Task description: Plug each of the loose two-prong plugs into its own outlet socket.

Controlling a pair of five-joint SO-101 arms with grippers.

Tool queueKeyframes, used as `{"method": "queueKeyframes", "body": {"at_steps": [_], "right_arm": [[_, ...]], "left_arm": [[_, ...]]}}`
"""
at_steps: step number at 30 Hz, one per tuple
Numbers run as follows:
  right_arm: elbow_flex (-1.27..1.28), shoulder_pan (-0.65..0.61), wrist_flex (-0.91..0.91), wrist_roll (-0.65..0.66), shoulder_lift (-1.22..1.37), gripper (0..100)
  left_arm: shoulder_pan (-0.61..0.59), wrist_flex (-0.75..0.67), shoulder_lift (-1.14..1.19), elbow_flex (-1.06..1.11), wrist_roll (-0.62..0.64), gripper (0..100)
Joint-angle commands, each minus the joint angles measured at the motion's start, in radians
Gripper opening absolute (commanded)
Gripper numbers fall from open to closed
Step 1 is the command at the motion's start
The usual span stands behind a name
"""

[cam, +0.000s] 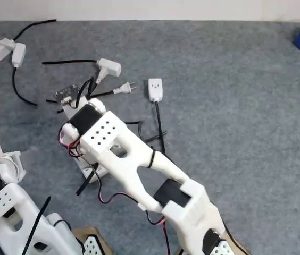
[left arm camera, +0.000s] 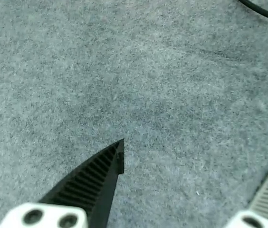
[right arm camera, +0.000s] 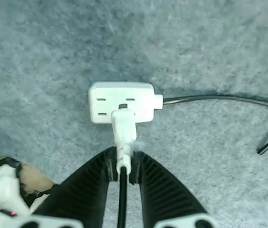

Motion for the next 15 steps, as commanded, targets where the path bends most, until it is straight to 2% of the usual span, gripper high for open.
{"method": "queueKeyframes", "body": {"at_steps": [1, 9, 15], "right_arm": [[-0.041, 0.007, 0.016, -0.003, 0.001, 0.6], [-0.047, 0.008, 0.013, 0.000, 0.021, 0.6], [-0.041, 0.059, -0.004, 0.026, 0.025, 0.6]], "left_arm": [[-0.012, -0.020, -0.015, -0.007, 0.011, 43], [-0.012, -0.020, -0.015, -0.007, 0.011, 43], [-0.012, -0.017, -0.015, -0.005, 0.009, 43]]}}
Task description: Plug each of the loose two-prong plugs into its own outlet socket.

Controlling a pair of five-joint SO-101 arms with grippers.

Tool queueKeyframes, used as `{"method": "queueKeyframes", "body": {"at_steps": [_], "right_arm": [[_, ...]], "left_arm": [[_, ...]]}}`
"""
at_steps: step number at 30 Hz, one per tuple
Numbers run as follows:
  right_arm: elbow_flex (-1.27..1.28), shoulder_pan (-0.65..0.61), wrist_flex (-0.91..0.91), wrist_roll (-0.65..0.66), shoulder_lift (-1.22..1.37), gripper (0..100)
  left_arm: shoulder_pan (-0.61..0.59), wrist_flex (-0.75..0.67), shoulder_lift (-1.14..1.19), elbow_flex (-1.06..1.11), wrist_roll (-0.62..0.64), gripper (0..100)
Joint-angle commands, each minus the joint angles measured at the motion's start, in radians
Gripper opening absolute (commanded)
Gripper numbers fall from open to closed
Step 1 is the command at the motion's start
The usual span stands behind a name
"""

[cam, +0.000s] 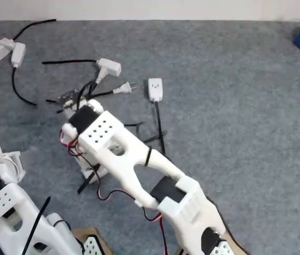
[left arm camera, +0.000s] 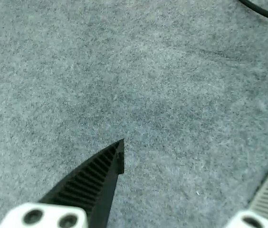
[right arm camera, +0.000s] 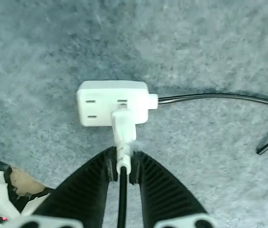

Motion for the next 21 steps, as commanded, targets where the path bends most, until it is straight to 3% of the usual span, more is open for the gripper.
{"method": "queueKeyframes", "body": {"at_steps": [1, 8, 21], "right_arm": [[-0.038, 0.038, -0.007, 0.012, -0.004, 0.6], [-0.051, 0.039, -0.001, 0.026, 0.108, 0.6], [-0.130, 0.008, 0.021, 0.011, 0.025, 0.6]], "left_arm": [[-0.012, -0.017, -0.015, -0.005, 0.009, 43], [-0.022, -0.017, -0.015, -0.005, 0.008, 43], [-0.028, -0.020, -0.015, -0.007, 0.008, 43]]}}
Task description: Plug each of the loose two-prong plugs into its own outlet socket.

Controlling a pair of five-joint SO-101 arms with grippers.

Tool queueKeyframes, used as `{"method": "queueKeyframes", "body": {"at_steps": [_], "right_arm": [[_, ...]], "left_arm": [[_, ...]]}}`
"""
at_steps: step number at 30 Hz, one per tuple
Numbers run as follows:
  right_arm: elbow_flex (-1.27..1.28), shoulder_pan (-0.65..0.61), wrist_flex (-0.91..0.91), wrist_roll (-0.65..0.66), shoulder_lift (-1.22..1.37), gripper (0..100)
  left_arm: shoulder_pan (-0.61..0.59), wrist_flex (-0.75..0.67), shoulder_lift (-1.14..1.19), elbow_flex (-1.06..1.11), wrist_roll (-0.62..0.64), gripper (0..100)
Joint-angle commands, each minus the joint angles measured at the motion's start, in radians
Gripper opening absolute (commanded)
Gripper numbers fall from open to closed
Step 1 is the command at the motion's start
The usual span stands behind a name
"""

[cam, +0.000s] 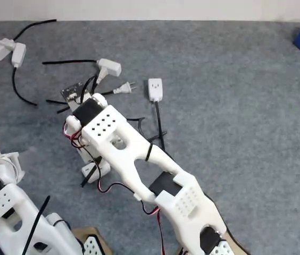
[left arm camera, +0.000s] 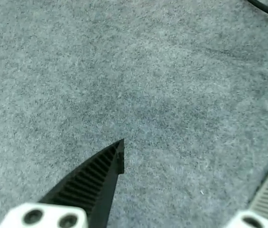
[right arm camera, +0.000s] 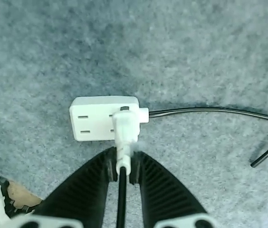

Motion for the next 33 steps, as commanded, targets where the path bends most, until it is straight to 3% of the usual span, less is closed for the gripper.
{"method": "queueKeyframes", "body": {"at_steps": [1, 18, 33], "right_arm": [[-0.033, -0.019, 0.019, -0.008, -0.053, 0.6], [0.058, -0.065, 0.019, -0.020, -0.064, 0.6], [0.143, 0.007, 0.021, 0.037, -0.234, 0.6]], "left_arm": [[-0.010, -0.020, -0.015, -0.007, 0.008, 43], [-0.008, -0.020, -0.015, -0.007, 0.009, 43], [-0.001, -0.018, -0.013, -0.002, 0.011, 43]]}}
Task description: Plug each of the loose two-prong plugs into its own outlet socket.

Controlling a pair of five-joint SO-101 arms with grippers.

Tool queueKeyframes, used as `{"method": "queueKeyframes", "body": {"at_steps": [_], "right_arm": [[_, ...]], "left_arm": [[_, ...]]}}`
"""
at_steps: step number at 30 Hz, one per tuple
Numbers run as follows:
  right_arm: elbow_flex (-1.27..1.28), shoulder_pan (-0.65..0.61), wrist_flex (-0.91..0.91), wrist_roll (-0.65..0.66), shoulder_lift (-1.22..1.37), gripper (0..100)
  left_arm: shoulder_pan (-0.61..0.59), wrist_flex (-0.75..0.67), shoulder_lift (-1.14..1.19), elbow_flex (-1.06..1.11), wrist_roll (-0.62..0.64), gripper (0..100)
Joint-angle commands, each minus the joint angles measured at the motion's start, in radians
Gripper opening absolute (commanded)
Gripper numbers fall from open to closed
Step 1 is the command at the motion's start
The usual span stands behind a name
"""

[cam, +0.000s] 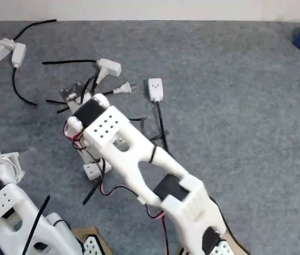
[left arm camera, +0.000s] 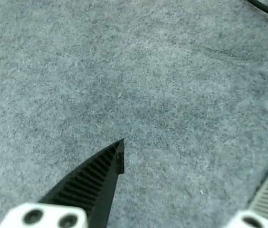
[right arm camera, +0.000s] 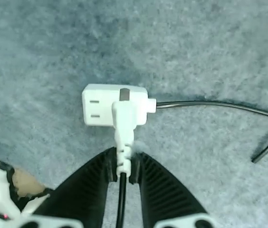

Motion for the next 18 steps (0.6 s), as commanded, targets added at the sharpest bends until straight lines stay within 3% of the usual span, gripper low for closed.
{"method": "queueKeyframes", "body": {"at_steps": [1, 18], "right_arm": [[0.091, 0.010, 0.019, 0.017, -0.111, 0.6], [0.134, 0.008, 0.018, 0.063, -0.122, 0.6]], "left_arm": [[-0.001, -0.018, -0.013, -0.002, 0.011, 43], [-0.002, -0.018, -0.015, 0.018, 0.011, 43]]}}
